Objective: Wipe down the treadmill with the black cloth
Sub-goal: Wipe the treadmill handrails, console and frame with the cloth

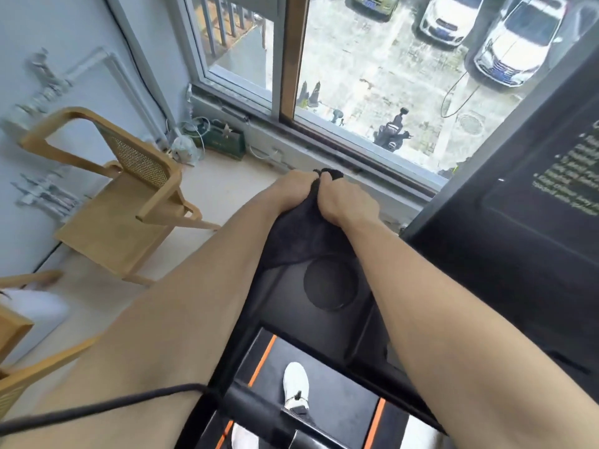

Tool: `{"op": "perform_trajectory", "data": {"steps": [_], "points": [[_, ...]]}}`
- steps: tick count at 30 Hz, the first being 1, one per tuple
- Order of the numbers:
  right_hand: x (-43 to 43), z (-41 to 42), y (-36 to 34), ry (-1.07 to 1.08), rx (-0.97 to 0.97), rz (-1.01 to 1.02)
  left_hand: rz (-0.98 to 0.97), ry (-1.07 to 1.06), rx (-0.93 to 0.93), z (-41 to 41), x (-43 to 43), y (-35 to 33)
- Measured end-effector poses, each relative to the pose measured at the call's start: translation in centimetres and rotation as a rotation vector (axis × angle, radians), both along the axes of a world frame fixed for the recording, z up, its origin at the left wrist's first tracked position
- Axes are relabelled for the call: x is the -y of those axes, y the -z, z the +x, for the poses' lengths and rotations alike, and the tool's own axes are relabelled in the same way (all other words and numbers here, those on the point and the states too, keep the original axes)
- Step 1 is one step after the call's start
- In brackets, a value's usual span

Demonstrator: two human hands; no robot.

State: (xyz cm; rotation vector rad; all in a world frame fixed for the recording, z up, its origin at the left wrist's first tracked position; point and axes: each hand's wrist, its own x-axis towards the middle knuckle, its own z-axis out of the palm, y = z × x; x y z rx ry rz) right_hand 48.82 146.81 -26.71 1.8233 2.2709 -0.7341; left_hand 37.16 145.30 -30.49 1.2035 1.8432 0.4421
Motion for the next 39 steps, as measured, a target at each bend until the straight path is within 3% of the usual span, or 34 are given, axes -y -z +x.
{"op": "perform_trajectory", "data": {"steps": [3, 6, 10, 12, 16, 19, 22, 25, 27, 29, 31, 33, 35, 39], "points": [[3.9, 2.3, 1.0, -0.054, 0.117, 0.314, 0.134, -0.111, 0.147, 0.4, 3.4, -0.1], [6.8, 4.1, 2.1, -0.044, 0.144, 0.406, 0.326, 0.001, -0.047, 1.3, 7.9, 0.3], [9.6, 4.7, 0.7, -0.05, 0.013, 0.491, 0.241, 0.024, -0.273, 2.0, 9.1, -0.4], [11.4, 4.5, 0.8, -0.087, -0.066, 0.445, 0.255, 0.032, -0.308, 2.4, 8.4, -0.5], [10.6, 3.4, 2.5, -0.032, 0.009, 0.369, 0.255, 0.116, -0.282, 2.1, 4.8, -1.4], [6.3, 2.7, 2.6, 0.074, -0.008, 0.415, 0.074, 0.175, -0.199, 1.4, 0.9, -2.3], [1.7, 2.9, 2.4, 0.026, 0.077, 0.196, -0.145, 0.126, -0.068, 1.0, -1.9, -2.2], [-0.6, 3.0, 1.2, 0.046, 0.048, -0.063, -0.172, 0.068, -0.055, 0.8, -2.7, -1.7], [-0.2, 3.0, 0.4, 0.082, 0.022, -0.079, -0.063, 0.067, -0.121, 0.9, -2.2, -1.3], [1.8, 3.5, 0.6, 0.041, 0.098, 0.134, 0.152, 0.08, -0.141, 1.4, 0.3, -1.3], [4.9, 4.4, 1.5, 0.01, 0.204, 0.391, 0.381, 0.239, -0.346, 1.9, 3.2, -0.6], [6.9, 4.7, 2.0, -0.002, 0.217, 0.406, 0.513, 0.366, -0.518, 2.0, 4.8, 0.6], [6.2, 4.5, 2.4, -0.026, 0.207, 0.378, 0.458, 0.405, -0.532, 1.7, 3.9, 0.7], [1.2, 3.5, 1.9, -0.036, 0.102, 0.197, 0.108, 0.635, -0.622, 1.7, -1.6, -1.0]]}}
